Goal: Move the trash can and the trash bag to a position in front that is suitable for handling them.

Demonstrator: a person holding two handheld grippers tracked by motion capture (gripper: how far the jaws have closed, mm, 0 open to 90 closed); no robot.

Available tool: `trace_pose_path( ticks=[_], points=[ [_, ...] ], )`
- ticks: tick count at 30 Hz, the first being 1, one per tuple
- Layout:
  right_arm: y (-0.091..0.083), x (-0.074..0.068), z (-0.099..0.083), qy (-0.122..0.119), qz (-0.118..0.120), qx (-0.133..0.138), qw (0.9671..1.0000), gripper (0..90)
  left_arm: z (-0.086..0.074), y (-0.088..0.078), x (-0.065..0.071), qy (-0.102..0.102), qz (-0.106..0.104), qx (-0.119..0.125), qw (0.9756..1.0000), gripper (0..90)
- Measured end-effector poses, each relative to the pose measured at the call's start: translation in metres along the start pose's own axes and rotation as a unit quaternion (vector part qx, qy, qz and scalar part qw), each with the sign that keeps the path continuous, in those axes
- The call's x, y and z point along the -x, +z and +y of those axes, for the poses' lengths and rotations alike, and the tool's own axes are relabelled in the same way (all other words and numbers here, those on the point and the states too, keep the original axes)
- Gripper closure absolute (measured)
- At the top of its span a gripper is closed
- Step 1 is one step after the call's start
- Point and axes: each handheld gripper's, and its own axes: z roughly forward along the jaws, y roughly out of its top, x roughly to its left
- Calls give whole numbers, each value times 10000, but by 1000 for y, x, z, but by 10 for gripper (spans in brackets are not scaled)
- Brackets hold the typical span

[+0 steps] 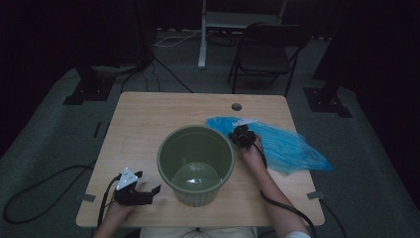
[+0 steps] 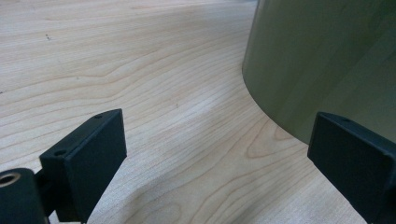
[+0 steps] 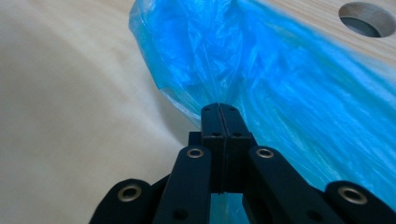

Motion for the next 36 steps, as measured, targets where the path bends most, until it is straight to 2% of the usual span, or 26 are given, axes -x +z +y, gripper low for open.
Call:
trace_pose_path(
  ticks=[2, 4, 10, 11, 12, 15, 18, 19, 21, 25, 30, 31, 33, 35, 36],
  points=[
    [-14, -2, -11, -89, 2, 4, 10000, 900, 0, -1, 1, 10, 4, 14, 10000, 51],
    [-24, 0, -23, -49, 109, 22, 9999, 900, 1, -1, 1, 15, 9, 20, 10000, 51],
    [-41, 10, -55, -502, 493, -139, 9974, 900, 1, 1, 2, 57, -1, -19, 10000, 50],
    [-41, 10, -55, -502, 493, -139, 9974, 900, 1, 1, 2, 57, -1, -19, 10000, 51],
    [-46, 14, -63, -521, 650, -244, 9962, 900, 1, 2, 2, 60, 2, -17, 10000, 51],
    [-52, 14, -71, -459, 726, -205, 9961, 900, 2, 3, 2, 55, 1, -13, 10000, 50],
    [-57, 8, -78, -477, 772, -192, 9957, 899, 1, 2, 2, 70, 10, -10, 10000, 51],
    [-64, 0, -87, -539, 833, -173, 9949, 898, 1, 1, 2, 63, 13, -6, 10000, 50],
    [-71, -8, -95, -554, 932, -151, 9940, 897, 2, 0, 2, 65, 19, 6, 10000, 51],
    [-80, -17, -106, -583, 1032, -103, 9929, 896, 2, -1, 1, 43, 30, 43, 10000, 51],
    [-102, -27, -131, -438, 1407, -16, 9891, 894, 2, -1, 1, 58, 36, 30, 10000, 50],
    [-102, -27, -131, -438, 1407, -16, 9891, 894, 2, 0, 2, 52, 26, 31, 10000, 50],
    [-109, -28, -137, -538, 1566, -50, 9862, 895, 2, 0, 1, 61, 25, 18, 10000, 50],
    [-110, -26, -138, -548, 1622, -56, 9852, 895, 2, 1, 2, 56, 25, 5, 10000, 50],
    [-110, -22, -141, -508, 1899, -70, 9805, 896, 2, 0, 2, 67, 22, 10, 10000, 51]
  ],
)
